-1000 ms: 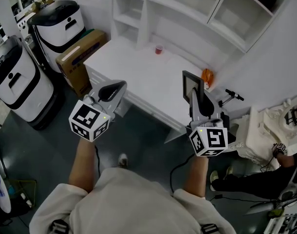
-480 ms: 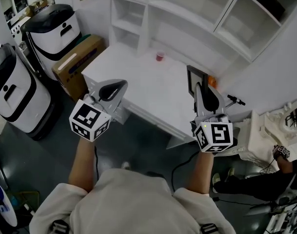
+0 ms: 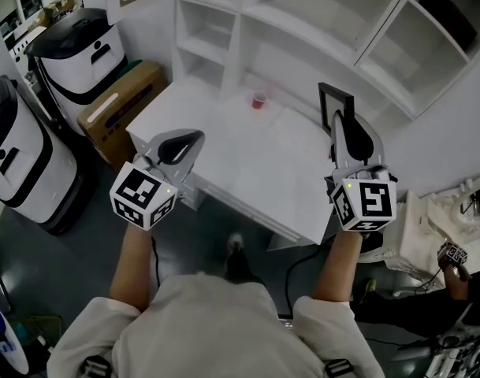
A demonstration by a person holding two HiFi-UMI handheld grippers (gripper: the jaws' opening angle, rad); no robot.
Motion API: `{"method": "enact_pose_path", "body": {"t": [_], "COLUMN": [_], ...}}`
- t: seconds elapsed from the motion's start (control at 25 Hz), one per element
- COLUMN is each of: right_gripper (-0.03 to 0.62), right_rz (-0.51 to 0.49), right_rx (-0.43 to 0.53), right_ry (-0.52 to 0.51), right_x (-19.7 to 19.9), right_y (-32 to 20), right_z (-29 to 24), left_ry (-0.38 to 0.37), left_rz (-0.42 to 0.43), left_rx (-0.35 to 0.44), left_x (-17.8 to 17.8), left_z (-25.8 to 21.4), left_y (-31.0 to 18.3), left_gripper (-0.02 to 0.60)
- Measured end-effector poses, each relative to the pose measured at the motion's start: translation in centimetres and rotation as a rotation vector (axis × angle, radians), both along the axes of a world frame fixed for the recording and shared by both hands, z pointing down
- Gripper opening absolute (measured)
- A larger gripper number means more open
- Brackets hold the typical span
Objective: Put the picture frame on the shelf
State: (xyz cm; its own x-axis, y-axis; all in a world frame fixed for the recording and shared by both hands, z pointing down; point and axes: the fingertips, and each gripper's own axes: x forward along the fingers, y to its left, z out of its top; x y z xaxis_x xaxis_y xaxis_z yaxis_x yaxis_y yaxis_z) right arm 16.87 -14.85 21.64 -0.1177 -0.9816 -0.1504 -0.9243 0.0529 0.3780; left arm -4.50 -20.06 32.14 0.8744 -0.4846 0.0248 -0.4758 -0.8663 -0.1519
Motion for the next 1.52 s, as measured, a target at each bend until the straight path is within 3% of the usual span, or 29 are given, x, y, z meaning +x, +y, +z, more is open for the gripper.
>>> {"method": "enact_pose_path", "body": {"t": [0.72,0.92,1.2,1.52], "right_gripper": [0.054,0.054,0.054,0.054], "right_rz": [-0.061,-0.056,-0.011,-0.103], "right_rx": [0.011,-0.01,-0.077,-0.12], "right_ry": [0.157,0.204,0.346,0.471], "right_x": [5.9,7.0,9.2,7.5], "right_y": [-17.3,-20.9,-25.4,-27.6], "right_z": [-5.3,-5.0,-3.5,-3.1], "left_ry": [0.01,0.019,0.017,0.041], "left_rz": [-0.069,-0.08,-0.08,-0.081], "left_rx": [-0.011,-0.041,-0.08,-0.108], "left_x": [6.1,7.1,9.2,10.4], "left_z": [-1.0,-0.7,0.5,1.2], "left_y": [-13.9,-16.4,-18.8,-20.3], "left_gripper": [0.003,0.003,0.003,0.003]}}
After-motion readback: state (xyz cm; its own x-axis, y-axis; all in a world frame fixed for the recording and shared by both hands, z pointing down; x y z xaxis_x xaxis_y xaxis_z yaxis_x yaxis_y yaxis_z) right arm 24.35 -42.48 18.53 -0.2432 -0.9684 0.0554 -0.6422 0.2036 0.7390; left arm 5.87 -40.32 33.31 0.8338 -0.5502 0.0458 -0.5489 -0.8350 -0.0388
